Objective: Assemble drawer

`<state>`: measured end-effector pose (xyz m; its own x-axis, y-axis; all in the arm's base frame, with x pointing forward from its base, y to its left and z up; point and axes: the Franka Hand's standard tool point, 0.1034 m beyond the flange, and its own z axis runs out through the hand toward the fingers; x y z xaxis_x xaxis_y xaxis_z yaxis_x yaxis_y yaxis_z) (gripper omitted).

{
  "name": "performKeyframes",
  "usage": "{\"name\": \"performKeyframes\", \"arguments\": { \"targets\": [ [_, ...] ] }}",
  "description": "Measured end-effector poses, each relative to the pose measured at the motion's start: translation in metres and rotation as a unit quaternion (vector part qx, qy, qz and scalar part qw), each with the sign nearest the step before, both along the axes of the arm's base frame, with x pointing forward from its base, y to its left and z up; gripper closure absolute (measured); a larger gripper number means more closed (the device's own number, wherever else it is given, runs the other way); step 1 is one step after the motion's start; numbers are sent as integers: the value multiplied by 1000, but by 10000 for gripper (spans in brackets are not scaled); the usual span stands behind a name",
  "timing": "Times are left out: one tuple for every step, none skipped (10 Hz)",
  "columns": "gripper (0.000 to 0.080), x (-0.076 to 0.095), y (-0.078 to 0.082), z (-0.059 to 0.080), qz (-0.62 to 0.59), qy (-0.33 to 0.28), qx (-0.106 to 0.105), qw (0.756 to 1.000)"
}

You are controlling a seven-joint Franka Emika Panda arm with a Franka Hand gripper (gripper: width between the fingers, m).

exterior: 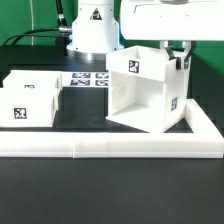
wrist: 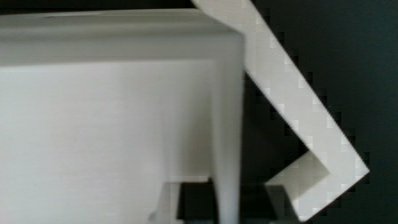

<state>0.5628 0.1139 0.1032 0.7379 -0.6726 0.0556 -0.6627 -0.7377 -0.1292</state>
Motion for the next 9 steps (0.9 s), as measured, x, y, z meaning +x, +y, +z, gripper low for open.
{"name": "performKeyframes", "arguments": {
  "targets": [
    [760, 0, -2, 0, -25, 2, 3, 1000],
    [760, 0, -5, 0, -44, 5, 8, 999],
    [758, -2, -15, 2, -109, 16, 24, 994],
    [758, -6, -24, -1, -169, 26, 37, 985],
    [758, -7, -23, -2, -208, 27, 42, 977],
    [758, -5, -18, -2, -230, 20, 49, 972],
    [758, -5, -16, 0, -253, 22, 57, 965],
    [758, -5, -16, 0, -266, 24, 61, 962],
    [758, -5, -16, -1, -298, 28, 68, 952]
  ]
}}
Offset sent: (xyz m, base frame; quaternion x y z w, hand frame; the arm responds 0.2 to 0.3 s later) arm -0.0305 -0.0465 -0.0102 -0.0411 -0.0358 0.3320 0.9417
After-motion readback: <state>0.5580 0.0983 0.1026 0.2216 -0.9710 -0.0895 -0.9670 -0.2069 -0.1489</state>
